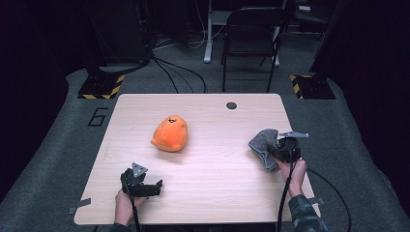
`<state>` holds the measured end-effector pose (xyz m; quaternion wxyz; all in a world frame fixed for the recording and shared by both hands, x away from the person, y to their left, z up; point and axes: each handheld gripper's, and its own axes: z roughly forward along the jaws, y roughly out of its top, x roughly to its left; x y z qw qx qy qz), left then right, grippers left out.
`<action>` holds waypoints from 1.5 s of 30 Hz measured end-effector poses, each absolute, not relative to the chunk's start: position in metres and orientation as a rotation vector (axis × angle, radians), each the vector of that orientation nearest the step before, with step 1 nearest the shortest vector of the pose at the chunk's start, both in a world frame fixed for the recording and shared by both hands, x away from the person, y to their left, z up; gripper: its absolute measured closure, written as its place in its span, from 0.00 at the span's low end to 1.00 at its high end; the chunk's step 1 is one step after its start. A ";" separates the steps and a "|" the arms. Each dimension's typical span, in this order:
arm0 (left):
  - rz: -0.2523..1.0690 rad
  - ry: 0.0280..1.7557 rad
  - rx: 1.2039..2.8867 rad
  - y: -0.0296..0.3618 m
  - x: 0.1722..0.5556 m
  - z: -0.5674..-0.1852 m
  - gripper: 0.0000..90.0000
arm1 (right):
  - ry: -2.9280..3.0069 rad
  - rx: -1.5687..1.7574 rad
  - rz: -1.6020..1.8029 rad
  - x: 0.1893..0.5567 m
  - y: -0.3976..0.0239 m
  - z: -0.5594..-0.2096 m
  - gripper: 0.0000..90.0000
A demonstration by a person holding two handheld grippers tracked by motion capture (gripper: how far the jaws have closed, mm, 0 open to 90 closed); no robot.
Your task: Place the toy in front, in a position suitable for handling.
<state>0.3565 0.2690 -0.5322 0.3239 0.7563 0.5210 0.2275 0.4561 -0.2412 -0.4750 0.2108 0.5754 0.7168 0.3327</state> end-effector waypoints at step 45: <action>0.571 1.393 1.969 0.272 0.356 -0.525 0.00 | 2.141 1.443 1.006 0.356 -0.225 -0.473 0.00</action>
